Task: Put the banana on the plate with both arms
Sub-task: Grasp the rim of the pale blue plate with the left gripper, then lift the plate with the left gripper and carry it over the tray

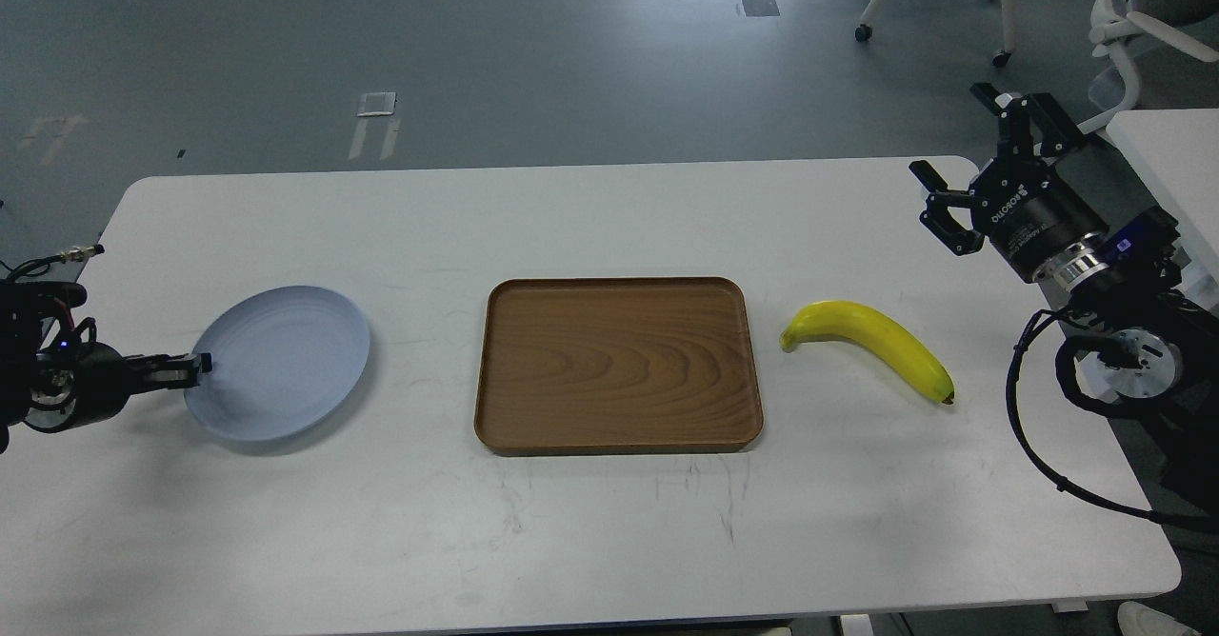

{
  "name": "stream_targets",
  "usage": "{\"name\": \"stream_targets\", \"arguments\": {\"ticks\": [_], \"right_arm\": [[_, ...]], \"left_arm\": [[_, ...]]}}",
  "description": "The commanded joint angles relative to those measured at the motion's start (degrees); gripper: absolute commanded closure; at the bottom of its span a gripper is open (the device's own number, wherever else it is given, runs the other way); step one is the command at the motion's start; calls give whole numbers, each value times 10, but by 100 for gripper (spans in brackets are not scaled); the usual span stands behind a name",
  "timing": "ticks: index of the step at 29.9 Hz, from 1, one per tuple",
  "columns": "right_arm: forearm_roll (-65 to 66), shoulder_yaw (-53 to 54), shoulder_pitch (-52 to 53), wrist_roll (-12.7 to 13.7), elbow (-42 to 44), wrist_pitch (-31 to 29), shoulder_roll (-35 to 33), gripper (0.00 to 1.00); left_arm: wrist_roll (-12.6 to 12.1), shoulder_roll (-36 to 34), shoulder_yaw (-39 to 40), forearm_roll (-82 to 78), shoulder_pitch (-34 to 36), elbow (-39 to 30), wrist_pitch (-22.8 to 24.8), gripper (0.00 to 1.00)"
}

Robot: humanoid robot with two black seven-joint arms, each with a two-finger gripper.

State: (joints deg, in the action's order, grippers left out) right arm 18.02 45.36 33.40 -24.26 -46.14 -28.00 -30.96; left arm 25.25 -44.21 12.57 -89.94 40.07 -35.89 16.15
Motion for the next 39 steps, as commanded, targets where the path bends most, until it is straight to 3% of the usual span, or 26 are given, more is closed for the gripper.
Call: {"name": "stream_targets", "arguments": {"ticks": [1,8,13,16,18,20,24,27,31,39], "right_arm": [[0,0,0,0,0,0,0,0],[0,0,3,1,2,0,1,0],[0,3,3,0,2,0,0,0],[0,3,3,0,2,0,0,0],[0,3,3,1,2,0,0,0],[0,3,3,1,2,0,0,0],[0,3,3,0,3,0,-1,0],[0,3,3,1,3,0,-2,0],[0,3,6,1,3,0,-2,0],[-1,4,15,1,5,0,-4,0]], "left_arm": [[-1,0,0,0,5,-1,-2,100],[2,-1,1,12,9,-1,-32,100],[9,-1,1,54,33,-13,-24,100],[28,-7,1,64,57,-27,12,100],[28,-8,1,71,90,-38,66,100],[28,-9,1,78,109,-51,90,100],[28,-12,1,78,120,-87,104,100],[28,-16,0,69,135,-157,104,100],[-11,-8,0,60,158,-210,107,100],[-18,80,-62,18,224,-209,119,100]]}}
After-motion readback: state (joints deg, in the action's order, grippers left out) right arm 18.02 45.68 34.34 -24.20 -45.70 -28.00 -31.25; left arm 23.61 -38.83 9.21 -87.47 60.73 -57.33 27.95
